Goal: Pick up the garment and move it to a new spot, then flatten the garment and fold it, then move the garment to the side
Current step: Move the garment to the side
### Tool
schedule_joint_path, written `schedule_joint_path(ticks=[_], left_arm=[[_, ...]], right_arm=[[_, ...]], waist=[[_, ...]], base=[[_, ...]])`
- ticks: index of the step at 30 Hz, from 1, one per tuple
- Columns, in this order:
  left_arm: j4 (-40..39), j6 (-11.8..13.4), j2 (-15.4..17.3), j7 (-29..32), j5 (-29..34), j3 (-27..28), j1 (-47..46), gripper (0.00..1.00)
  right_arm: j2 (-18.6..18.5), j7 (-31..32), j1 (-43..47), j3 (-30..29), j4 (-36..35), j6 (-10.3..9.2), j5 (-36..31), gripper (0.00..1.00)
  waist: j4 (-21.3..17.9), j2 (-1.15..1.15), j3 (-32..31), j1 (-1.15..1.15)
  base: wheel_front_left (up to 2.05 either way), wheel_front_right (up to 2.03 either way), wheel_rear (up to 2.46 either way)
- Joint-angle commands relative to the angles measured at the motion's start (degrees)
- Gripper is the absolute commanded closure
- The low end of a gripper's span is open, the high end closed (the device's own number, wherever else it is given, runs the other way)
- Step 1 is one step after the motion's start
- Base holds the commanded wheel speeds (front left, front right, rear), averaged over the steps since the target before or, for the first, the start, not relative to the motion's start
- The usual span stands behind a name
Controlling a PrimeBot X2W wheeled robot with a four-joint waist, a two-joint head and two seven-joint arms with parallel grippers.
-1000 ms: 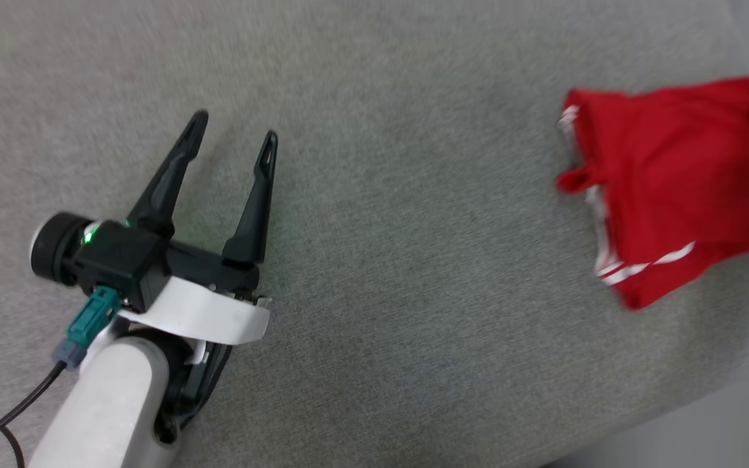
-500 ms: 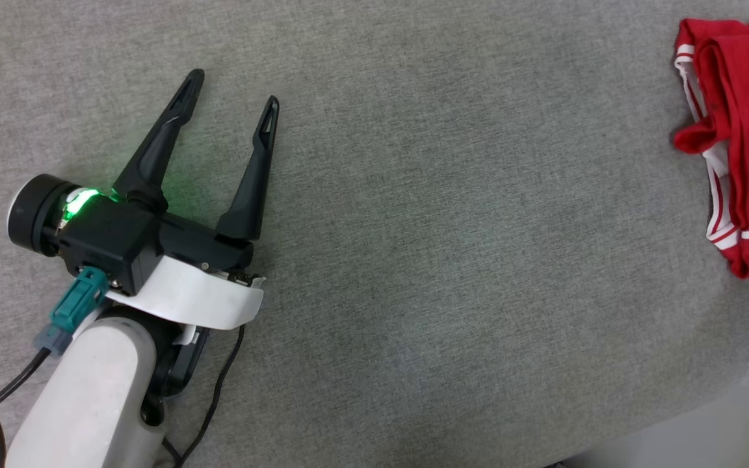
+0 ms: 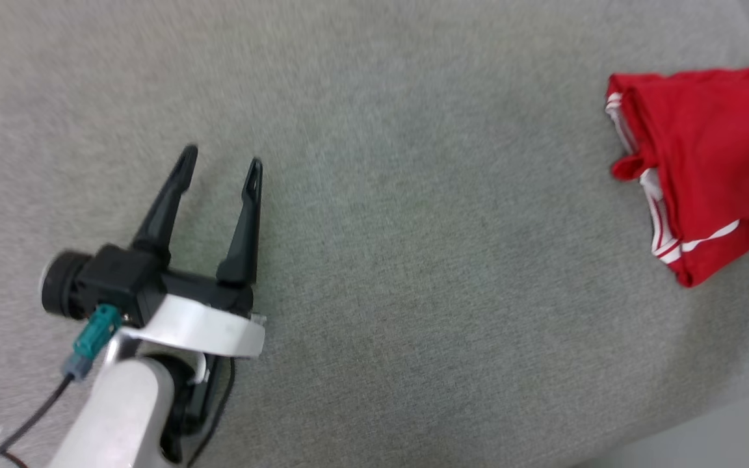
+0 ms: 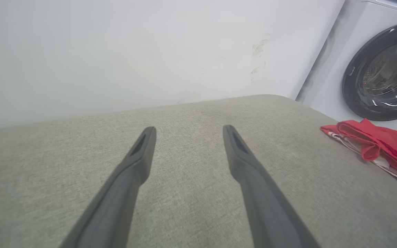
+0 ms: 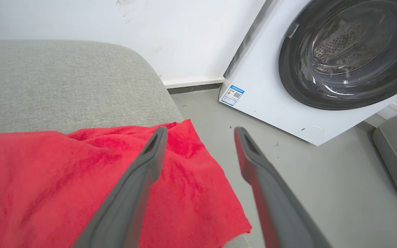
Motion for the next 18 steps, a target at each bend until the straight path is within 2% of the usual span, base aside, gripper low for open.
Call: schedule_joint_path(ticks=[1, 10, 18], left_arm=[[0.3, 0.5, -0.6, -0.5, -0.5, 0.1, 1.4, 0.00], [4.5, 2.9, -3.5, -3.2, -3.6, 1.2, 7.9, 0.00], [7.6, 4.2, -4.7, -4.7, -5.0, 2.6, 11.5, 0.00]], right_arm=[[0.4, -0.3, 1.9, 1.1, -1.0, -0.06, 1.0, 0.00], [4.7, 1.9, 18.4, 12.3, -15.0, -0.06, 9.8, 0.00], [6.6, 4.9, 29.7, 19.9, -26.0, -0.05, 17.7, 0.00]], waist=[[0.7, 0.00, -5.0, 0.00], [6.0, 0.00, -14.7, 0.00], [12.6, 0.00, -19.1, 0.00]], base=[[0.00, 0.00, 0.00], [0.00, 0.00, 0.00], [0.00, 0.00, 0.00]])
